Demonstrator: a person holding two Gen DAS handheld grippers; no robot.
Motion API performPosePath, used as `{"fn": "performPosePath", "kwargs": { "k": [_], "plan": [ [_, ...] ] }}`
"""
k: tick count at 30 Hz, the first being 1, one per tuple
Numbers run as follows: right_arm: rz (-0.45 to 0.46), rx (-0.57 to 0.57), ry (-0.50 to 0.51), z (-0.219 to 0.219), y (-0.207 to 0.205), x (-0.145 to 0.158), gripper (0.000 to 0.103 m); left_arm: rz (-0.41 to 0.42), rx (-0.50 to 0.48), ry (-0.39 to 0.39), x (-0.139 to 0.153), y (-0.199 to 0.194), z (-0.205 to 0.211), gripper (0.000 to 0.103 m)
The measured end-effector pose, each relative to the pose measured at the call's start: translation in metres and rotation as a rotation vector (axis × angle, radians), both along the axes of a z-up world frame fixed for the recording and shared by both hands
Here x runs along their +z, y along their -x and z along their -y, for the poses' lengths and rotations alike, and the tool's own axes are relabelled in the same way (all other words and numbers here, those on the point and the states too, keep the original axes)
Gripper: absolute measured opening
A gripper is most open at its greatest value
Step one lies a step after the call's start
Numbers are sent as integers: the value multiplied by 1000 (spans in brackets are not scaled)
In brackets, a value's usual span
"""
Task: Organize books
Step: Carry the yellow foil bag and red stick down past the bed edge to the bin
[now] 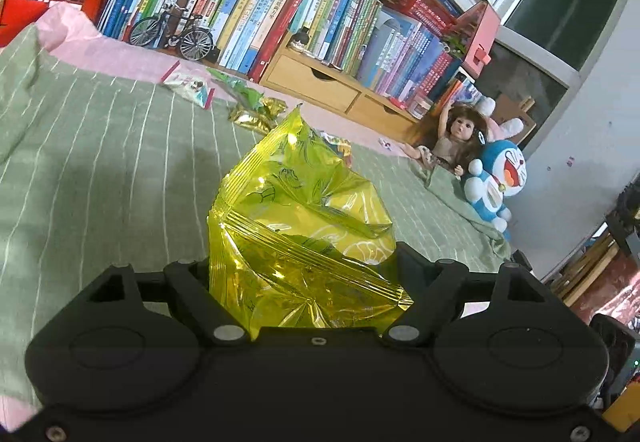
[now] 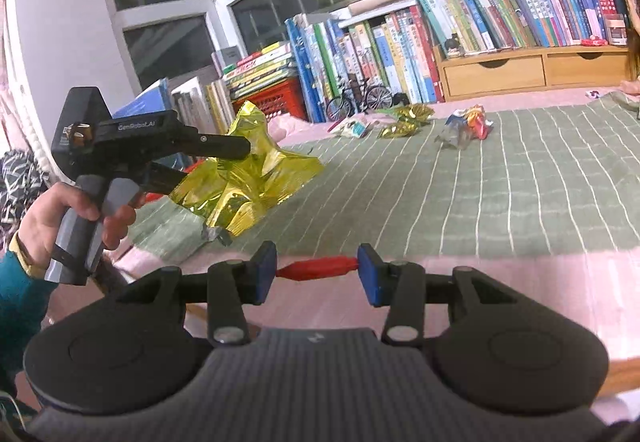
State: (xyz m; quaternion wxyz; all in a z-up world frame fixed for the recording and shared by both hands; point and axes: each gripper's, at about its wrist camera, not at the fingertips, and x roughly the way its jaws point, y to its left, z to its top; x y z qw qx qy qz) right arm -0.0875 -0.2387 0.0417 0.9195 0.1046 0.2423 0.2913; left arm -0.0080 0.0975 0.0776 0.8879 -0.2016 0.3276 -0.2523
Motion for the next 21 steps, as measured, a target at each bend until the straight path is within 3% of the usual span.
{"fn": "performPosePath", "kwargs": {
  "k": [11, 15, 21],
  "plan": [
    [-44, 84, 51, -20, 34, -9, 49, 9, -60, 4, -17, 73, 0, 80],
    [-85, 98, 81, -19, 48, -18, 49, -29, -59, -31, -28, 93, -3, 80],
    [-159, 70, 70, -12, 64, -39, 49, -91, -75, -3, -46, 122, -4, 80]
  ]
}}
